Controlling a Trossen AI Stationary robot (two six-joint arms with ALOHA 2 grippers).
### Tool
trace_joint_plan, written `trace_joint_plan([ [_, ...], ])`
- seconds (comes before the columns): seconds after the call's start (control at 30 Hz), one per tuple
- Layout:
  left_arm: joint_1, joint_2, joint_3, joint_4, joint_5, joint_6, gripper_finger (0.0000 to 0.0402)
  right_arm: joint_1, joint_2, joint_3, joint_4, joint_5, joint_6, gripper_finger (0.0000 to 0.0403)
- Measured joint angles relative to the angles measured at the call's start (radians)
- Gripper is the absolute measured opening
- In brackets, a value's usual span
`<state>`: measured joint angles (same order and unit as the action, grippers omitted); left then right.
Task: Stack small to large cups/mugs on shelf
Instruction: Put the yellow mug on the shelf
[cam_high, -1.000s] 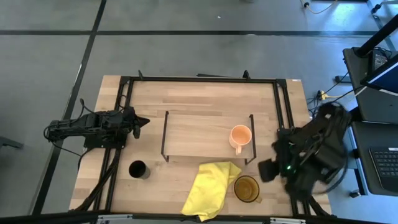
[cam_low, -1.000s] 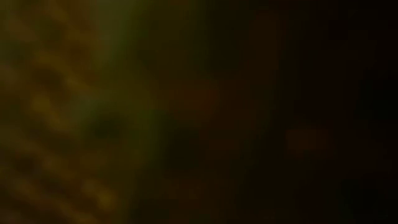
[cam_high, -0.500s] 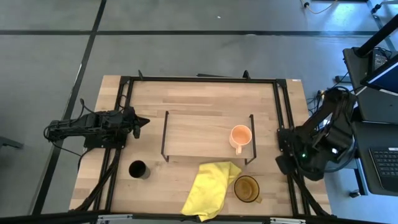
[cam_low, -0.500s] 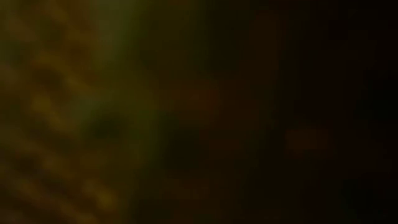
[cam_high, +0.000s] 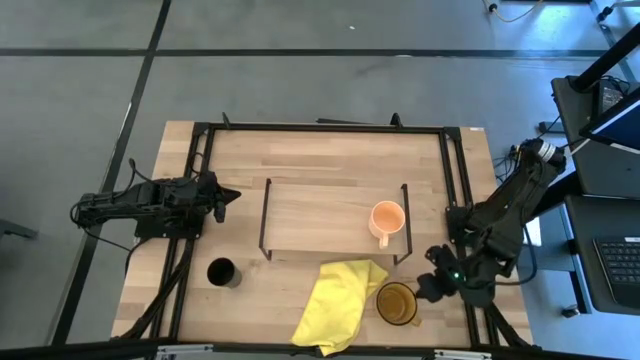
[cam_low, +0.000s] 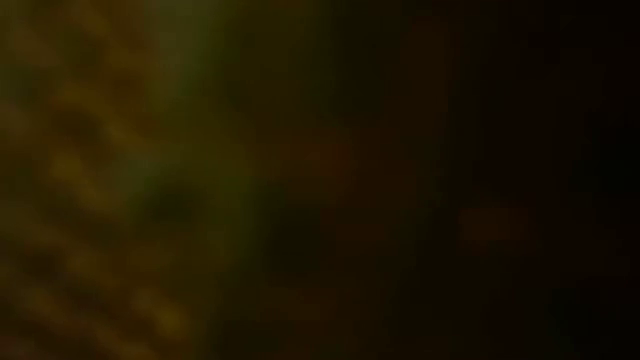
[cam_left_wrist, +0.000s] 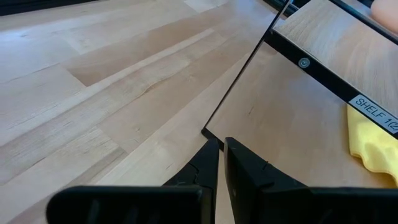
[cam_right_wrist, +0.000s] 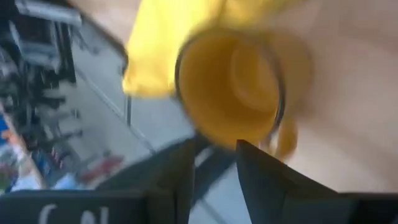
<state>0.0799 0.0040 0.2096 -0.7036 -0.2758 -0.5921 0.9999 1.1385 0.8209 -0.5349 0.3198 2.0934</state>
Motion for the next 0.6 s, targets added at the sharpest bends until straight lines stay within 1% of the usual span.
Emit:
trace_joint_plan([
  [0.07, 0.000, 0.000, 0.000, 0.000, 0.000, 0.000, 0.0021, 0.007, 0.004, -0.014, -0.042, 0.048, -0.002, 0.0119],
  [0.1, 0.000, 0.000, 0.000, 0.000, 0.000, 0.000, 0.0021, 0.009, 0.008, -0.016, -0.080, 0.049, 0.000, 0.0119],
  [0.2, 0.000, 0.000, 0.000, 0.000, 0.000, 0.000, 0.0021, 0.010, 0.015, -0.022, -0.160, 0.017, 0.000, 0.0119],
  [0.27, 0.000, 0.000, 0.000, 0.000, 0.000, 0.000, 0.0021, 0.010, 0.019, -0.027, -0.182, -0.011, 0.000, 0.0119],
  [0.47, 0.000, 0.000, 0.000, 0.000, 0.000, 0.000, 0.0021, 0.010, 0.031, -0.028, -0.126, -0.015, -0.011, 0.0119],
  [0.6, 0.000, 0.000, 0.000, 0.000, 0.000, 0.000, 0.0021, 0.012, 0.091, -0.011, -0.048, -0.025, -0.059, 0.0119],
])
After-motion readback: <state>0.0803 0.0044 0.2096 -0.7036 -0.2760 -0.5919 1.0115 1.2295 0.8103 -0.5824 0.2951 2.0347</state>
